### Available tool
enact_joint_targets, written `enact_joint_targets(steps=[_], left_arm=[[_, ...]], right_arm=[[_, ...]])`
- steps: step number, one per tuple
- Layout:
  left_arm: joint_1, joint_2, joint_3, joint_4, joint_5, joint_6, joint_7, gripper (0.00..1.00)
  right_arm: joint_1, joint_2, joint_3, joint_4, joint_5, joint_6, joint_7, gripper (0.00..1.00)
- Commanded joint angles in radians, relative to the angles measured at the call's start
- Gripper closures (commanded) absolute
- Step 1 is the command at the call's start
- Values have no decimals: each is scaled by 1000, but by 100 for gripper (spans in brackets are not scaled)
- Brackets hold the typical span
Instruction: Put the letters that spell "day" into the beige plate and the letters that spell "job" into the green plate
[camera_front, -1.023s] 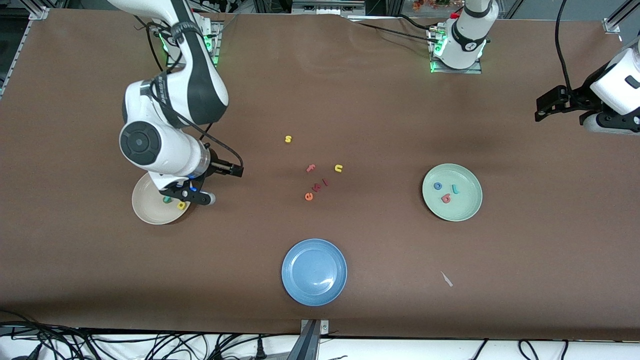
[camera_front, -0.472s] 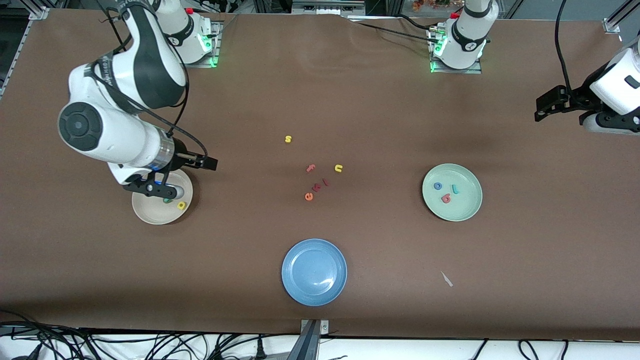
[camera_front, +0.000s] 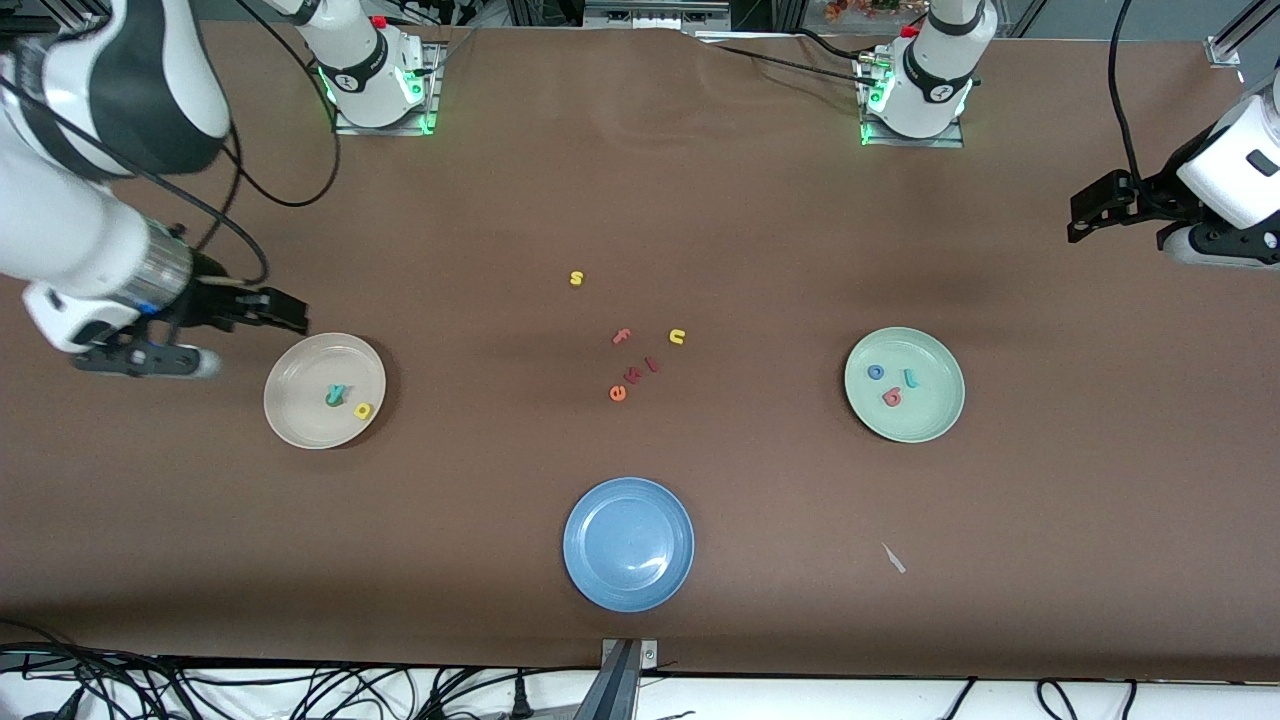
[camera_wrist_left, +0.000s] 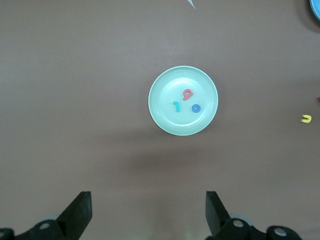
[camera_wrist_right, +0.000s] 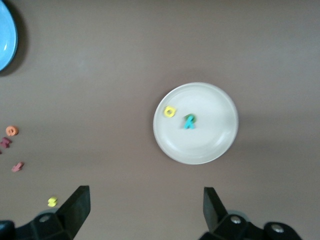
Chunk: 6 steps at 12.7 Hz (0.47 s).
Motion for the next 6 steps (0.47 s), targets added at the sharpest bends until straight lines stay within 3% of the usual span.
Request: enact_joint_targets(steps=[1,3,5,6], left_arm=[[-1,-4,-6,16,29,-24,16,0],[-4,-3,-6,18,29,-32,14,0],[-2,-4,-6,21,29,-37,16,0],[-5,-1,-4,24,29,-35,16,0]], right_arm=[[-16,-58,20,-36,-42,29,-4,0],[-17,-55,16,-29,-139,-8,16,0],[-23,-81,-33,-7,-9,-26,16,0],[-23,-89,-32,-3,-13,-57,13,0]])
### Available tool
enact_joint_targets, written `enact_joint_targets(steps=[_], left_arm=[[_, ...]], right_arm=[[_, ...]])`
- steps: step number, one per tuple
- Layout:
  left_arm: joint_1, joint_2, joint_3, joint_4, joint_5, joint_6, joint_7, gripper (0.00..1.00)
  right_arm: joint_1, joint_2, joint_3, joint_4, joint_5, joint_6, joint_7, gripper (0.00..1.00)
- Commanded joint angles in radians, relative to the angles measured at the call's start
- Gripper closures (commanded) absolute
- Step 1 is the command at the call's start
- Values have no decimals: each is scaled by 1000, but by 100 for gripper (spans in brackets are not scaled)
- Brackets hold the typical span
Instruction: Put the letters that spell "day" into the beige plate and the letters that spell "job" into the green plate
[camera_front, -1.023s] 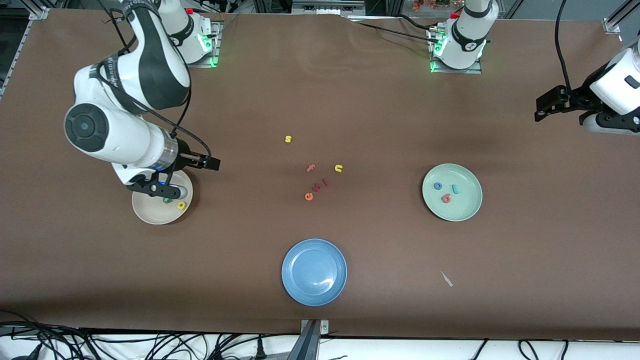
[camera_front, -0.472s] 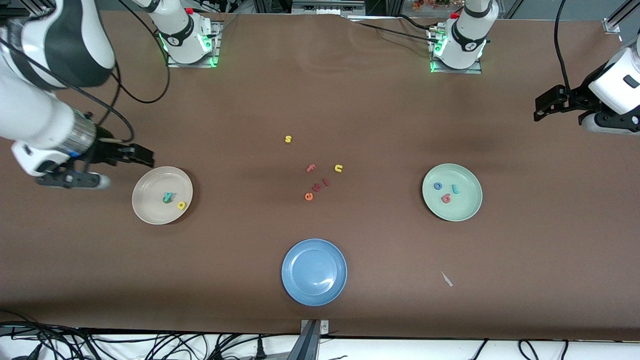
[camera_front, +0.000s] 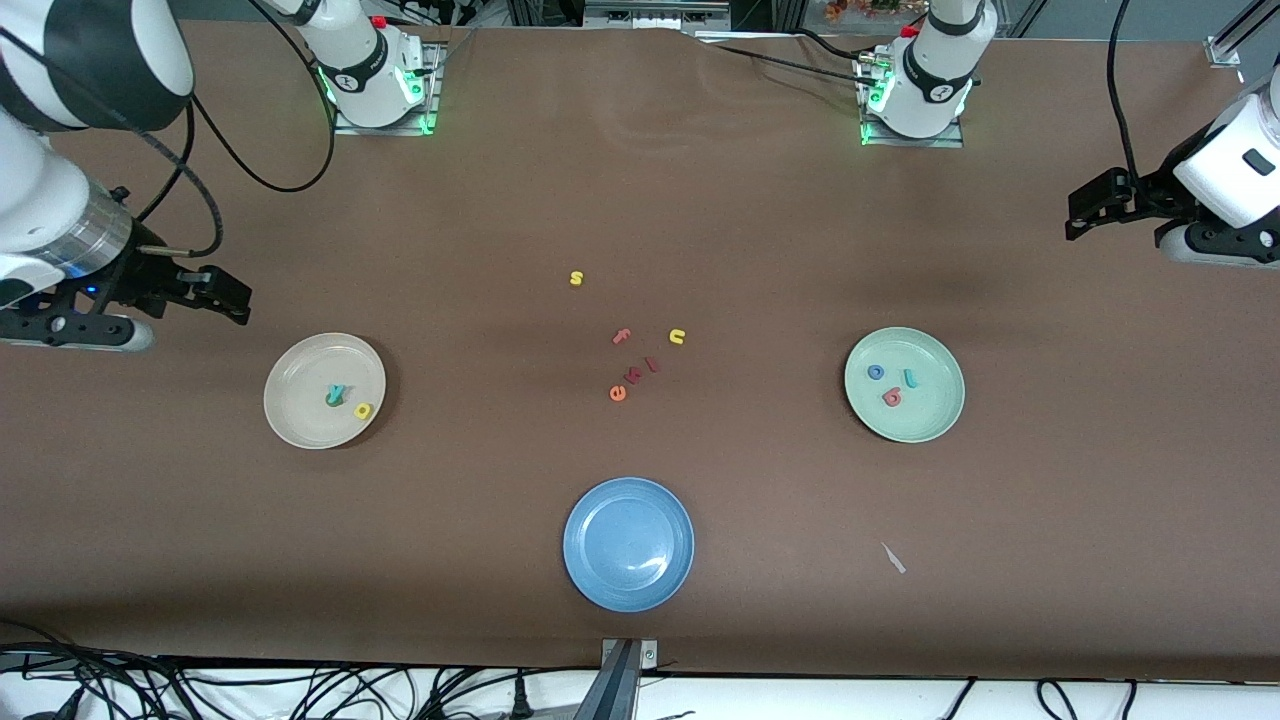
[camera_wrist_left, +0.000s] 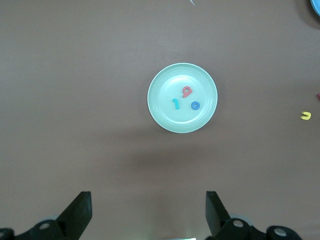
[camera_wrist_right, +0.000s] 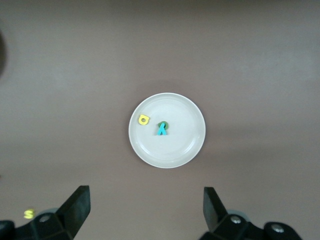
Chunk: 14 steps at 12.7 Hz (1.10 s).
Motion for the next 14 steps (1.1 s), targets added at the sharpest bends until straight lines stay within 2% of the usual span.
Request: enact_joint_targets(steps=[1,3,5,7,14], left_arm=[[-4,-3,-4,21,29,-22,16,0],[-7,-1,-4,22,30,-22,13,0],[-4,-3,-4,19,29,-23,16,0],[-5,-4,-4,19,29,-23,13,0],[-5,-3,-5,21,29,-23,8,0]], right_arm=[[-11,-55,-3,13,38,-82,3,0],[-11,-63,-19,63,44,-162,2,0],[-8,-51,-28,70,35,-210,-38,0],[1,-49,-72,70,52,-198,-133,0],[16,-34,-75,82,15,-164,-216,0]])
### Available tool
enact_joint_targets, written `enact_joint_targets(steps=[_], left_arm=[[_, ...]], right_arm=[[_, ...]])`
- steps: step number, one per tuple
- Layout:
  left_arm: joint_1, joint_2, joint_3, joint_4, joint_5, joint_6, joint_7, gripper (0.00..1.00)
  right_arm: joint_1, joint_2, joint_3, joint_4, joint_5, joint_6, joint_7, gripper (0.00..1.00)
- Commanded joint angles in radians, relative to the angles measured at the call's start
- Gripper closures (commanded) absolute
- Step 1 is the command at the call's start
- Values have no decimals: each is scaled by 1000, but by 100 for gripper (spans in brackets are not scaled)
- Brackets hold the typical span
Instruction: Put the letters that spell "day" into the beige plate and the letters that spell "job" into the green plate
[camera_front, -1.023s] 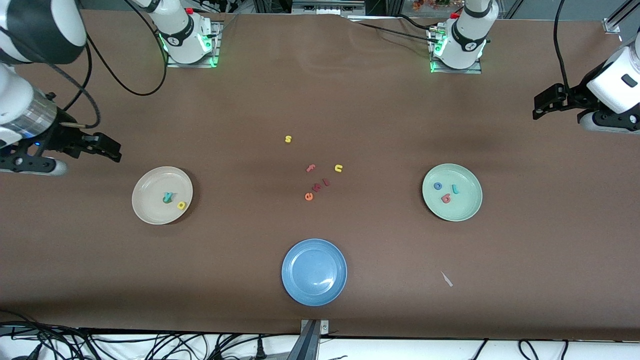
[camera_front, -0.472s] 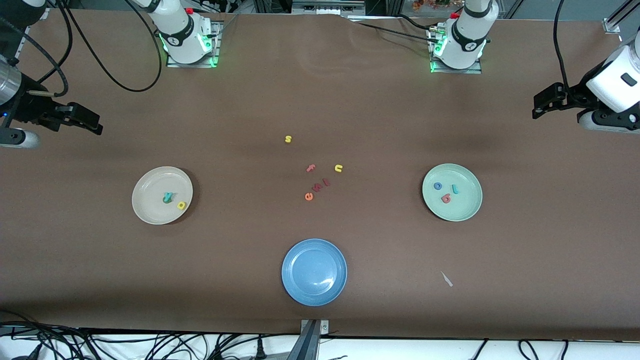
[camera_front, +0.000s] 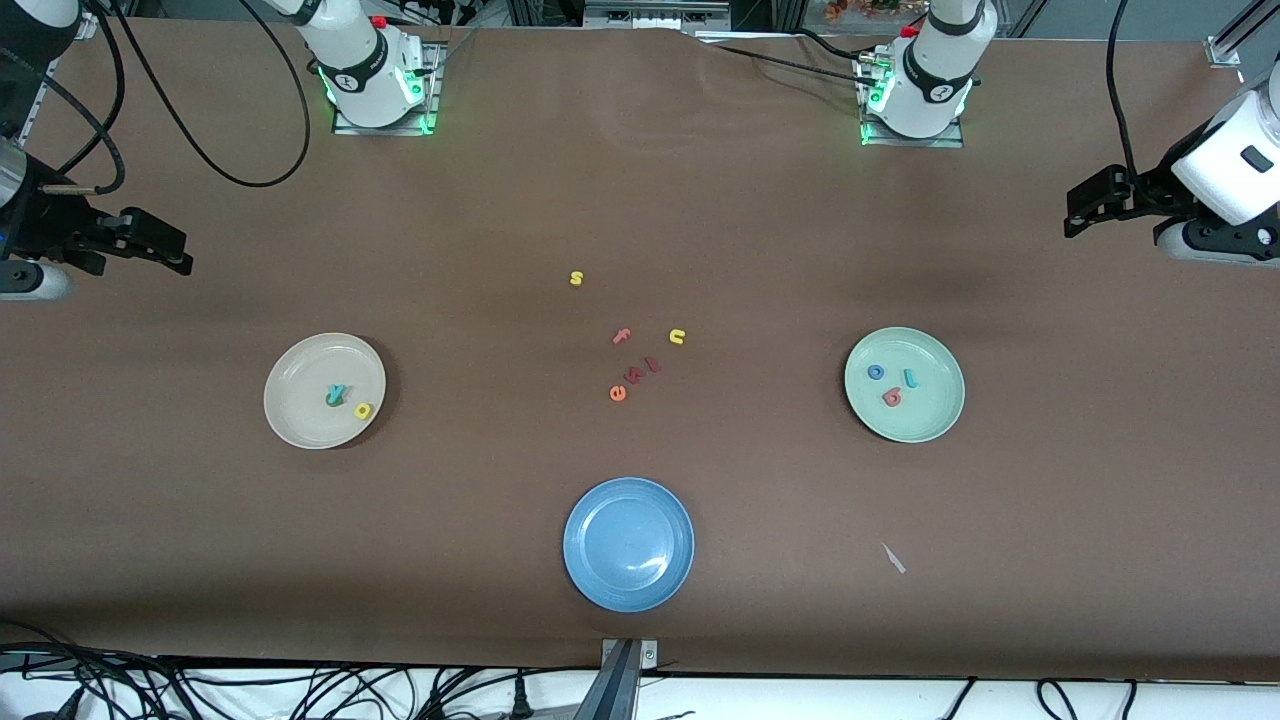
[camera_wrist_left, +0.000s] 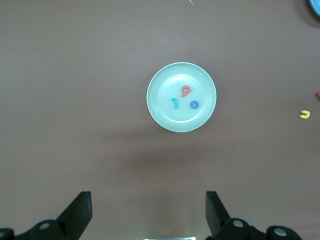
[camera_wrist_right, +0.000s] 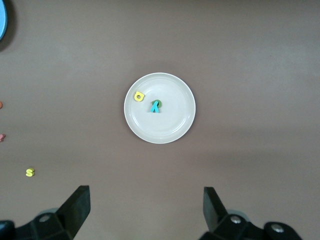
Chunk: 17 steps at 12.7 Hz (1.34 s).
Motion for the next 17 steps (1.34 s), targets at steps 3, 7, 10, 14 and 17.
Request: enact_joint_targets(steps=[3,7,10,14,17], left_arm=[[-2,-2,-14,17,29,-18,8,0],[-2,-2,-14,17,29,-18,8,0],[-2,-2,-14,17,29,-20,7,0],[-2,-4,-17,17,29,-20,7,0],[-2,-4,-17,17,29,-20,5,0]], right_arm=[[10,30,-9,27,-8,10,-27,0],[10,31,-6,27,-8,7,-23,0],[11,30,-6,27,-9,7,-21,0],[7,31,-7,27,-11,24,-21,0],[2,38,-9,27,-11,32,-21,0]])
